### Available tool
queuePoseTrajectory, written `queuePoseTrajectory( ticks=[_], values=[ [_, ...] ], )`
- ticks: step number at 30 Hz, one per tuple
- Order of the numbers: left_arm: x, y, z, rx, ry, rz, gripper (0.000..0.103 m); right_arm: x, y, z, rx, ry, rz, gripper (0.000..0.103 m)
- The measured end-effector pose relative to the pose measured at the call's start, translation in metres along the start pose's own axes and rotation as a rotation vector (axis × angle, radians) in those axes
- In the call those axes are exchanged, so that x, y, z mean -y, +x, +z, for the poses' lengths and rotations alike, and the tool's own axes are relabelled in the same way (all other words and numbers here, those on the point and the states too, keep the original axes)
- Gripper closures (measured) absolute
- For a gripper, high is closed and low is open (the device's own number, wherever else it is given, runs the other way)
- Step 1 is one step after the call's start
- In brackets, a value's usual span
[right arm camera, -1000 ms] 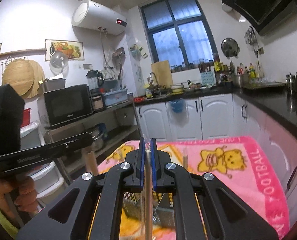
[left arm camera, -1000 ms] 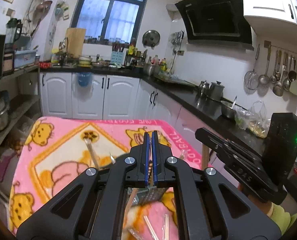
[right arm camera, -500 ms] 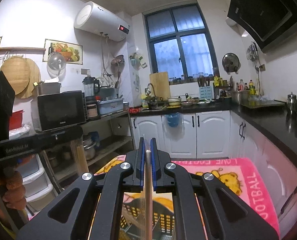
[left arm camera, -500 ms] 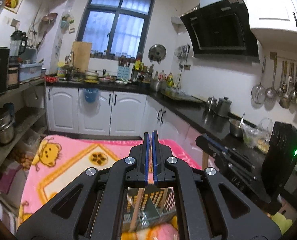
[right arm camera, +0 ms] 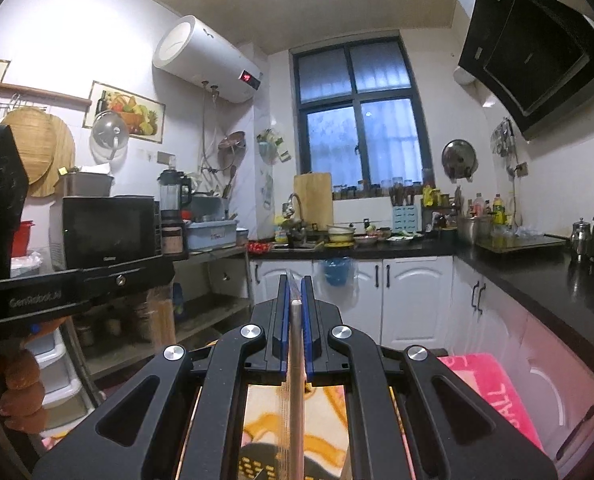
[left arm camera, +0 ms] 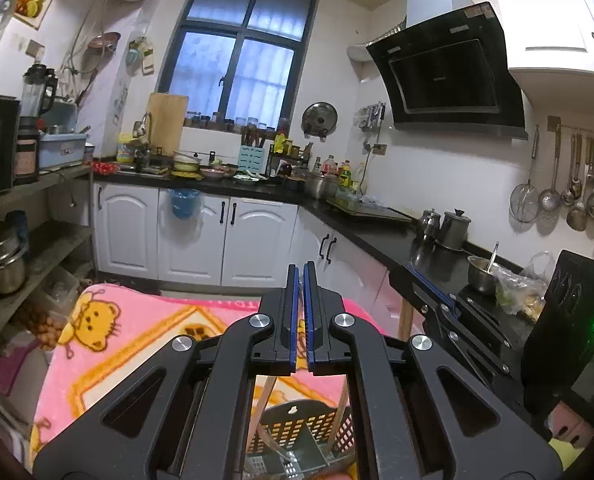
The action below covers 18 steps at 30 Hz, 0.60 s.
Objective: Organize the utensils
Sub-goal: 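Lower both held chopsticks into the basket compartments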
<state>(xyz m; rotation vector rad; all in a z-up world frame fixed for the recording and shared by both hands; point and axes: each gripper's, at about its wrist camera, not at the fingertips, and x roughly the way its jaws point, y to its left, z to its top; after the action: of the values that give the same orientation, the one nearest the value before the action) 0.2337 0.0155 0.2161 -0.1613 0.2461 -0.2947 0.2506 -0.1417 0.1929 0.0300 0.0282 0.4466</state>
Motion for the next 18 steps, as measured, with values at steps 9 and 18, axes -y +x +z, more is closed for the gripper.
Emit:
queuePoseTrajectory(
  ticks=[9,18],
  values=[
    [-0.02,0.016,-0.017,-0.009,-0.039,-0.013,0.102,0.002,0.012,-0.018,0.048,-0.015,-0.069,0.097],
    [-0.022,0.027,-0.041,-0.043,-0.044,-0.033,0.102,0.001,0.023,-0.042,0.044,-0.025,-0.093,0.097]
  ],
)
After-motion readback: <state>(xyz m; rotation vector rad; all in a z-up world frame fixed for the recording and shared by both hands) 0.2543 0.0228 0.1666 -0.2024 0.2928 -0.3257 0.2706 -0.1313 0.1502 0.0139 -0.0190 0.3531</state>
